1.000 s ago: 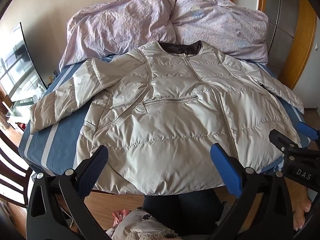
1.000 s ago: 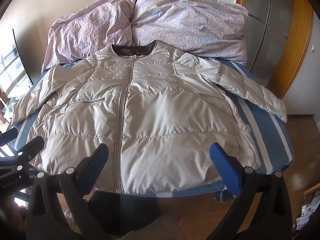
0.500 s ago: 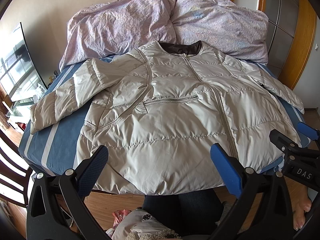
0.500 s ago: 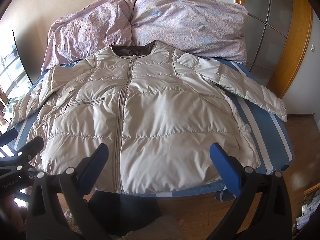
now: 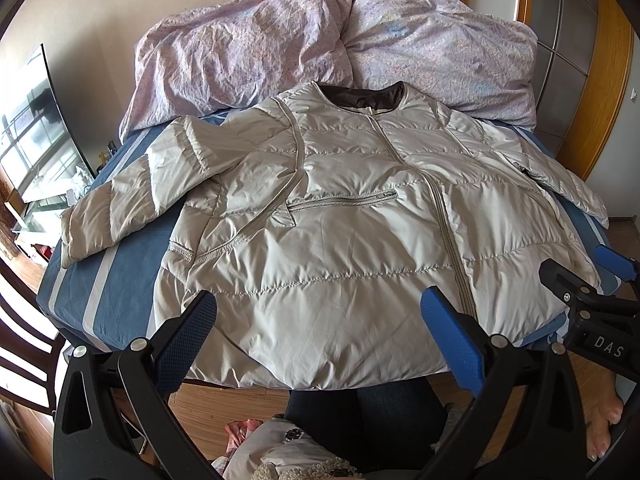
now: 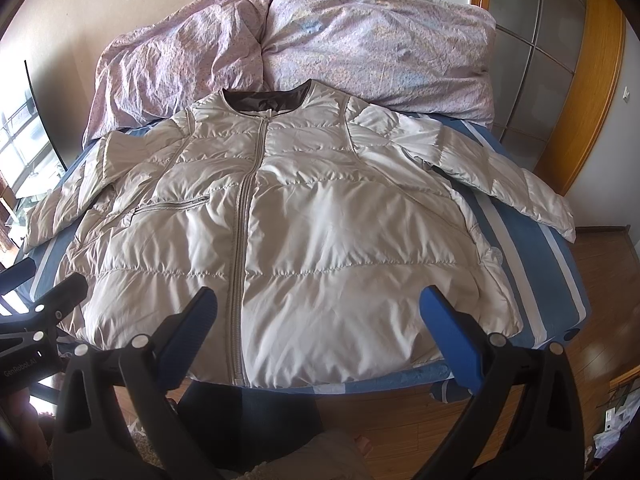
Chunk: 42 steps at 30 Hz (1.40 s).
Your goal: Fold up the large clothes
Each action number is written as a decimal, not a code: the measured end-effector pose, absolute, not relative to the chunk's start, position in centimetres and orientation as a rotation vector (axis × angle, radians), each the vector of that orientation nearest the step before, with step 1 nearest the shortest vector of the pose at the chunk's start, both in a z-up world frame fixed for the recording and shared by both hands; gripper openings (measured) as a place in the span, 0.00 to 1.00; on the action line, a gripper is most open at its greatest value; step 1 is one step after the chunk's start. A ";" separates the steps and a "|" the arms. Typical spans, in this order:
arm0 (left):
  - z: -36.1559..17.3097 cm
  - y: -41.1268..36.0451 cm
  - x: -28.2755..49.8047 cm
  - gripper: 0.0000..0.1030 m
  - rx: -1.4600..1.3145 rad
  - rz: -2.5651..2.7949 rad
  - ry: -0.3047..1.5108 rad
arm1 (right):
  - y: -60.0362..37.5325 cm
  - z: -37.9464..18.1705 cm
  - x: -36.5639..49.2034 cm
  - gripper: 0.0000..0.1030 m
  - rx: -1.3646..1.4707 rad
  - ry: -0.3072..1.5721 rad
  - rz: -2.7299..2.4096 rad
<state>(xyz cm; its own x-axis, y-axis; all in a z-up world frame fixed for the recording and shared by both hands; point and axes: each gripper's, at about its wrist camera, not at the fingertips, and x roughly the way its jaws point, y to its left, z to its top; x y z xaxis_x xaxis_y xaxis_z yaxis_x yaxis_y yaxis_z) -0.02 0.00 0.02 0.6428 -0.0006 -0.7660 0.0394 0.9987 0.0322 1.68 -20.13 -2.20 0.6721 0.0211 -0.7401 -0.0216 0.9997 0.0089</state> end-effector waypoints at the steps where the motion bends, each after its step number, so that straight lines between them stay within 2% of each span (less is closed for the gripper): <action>1: 0.0 0.0 0.0 0.99 0.047 -0.023 0.873 | -20.1 -2.2 1.7 0.98 0.000 0.834 0.024; 35: 0.0 0.0 0.0 0.99 0.045 -0.021 0.873 | -20.3 -2.4 1.8 0.98 0.011 0.835 0.029; 42: 0.1 0.7 0.7 0.99 0.036 -0.006 0.872 | -22.5 -2.6 2.8 0.98 0.104 0.832 0.007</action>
